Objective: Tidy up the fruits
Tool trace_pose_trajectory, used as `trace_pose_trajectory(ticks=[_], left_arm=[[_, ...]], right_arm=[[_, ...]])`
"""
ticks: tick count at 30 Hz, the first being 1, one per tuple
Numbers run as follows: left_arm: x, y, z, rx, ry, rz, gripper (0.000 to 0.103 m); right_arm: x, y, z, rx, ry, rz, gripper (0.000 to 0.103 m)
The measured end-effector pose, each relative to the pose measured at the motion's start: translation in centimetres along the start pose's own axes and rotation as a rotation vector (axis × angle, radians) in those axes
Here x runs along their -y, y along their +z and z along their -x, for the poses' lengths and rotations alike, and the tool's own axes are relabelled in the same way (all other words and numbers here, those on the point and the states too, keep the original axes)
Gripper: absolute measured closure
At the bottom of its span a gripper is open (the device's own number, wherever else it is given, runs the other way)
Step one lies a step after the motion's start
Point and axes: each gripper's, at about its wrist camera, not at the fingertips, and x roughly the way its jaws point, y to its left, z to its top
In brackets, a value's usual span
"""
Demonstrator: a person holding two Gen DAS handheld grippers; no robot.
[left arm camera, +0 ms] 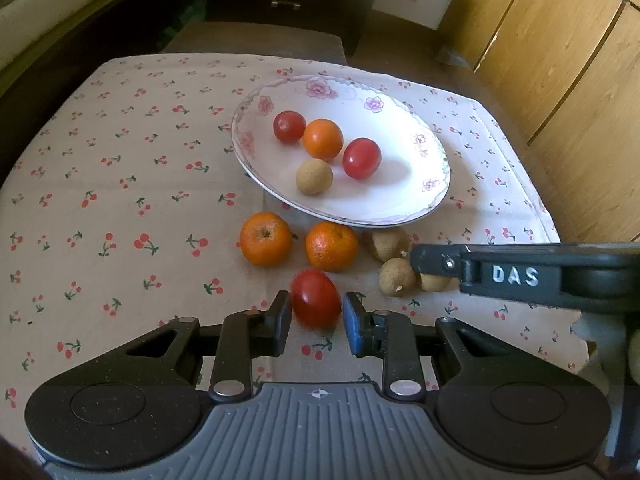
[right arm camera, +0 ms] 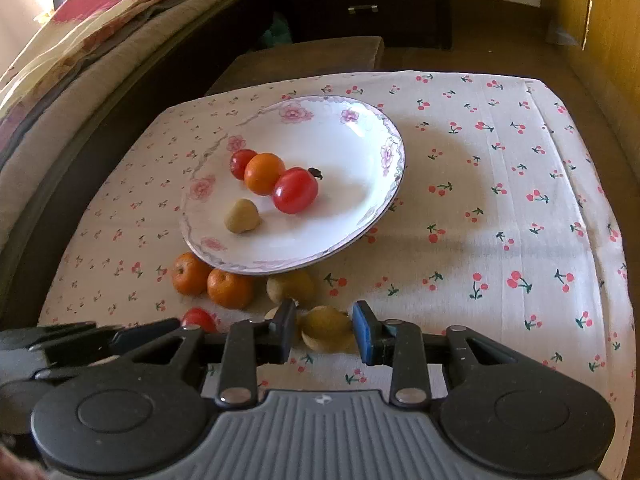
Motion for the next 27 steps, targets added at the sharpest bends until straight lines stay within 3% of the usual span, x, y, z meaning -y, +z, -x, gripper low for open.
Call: trace_pose_trajectory(ticks=[10,24,27], left_arm=[[-0.1,0.1,-0.7,-0.017,-0.005,0.023,0.066],[-0.1,-1.8,1.7,0.009,-0.032,0.034,0.065],[-0.5,-1.2,1.9,0.036,-0.023,0.045,0.059]], right_arm=[[-0.2,-0.9,-0.2,-0.025,-0.003,0.056,0.072],[-0.8,-5.6,4.1,-0.071,-0.037,0.145,0.072],[-0.2,-5.7,4.3,-0.061,-0.033,0.126,0.072]])
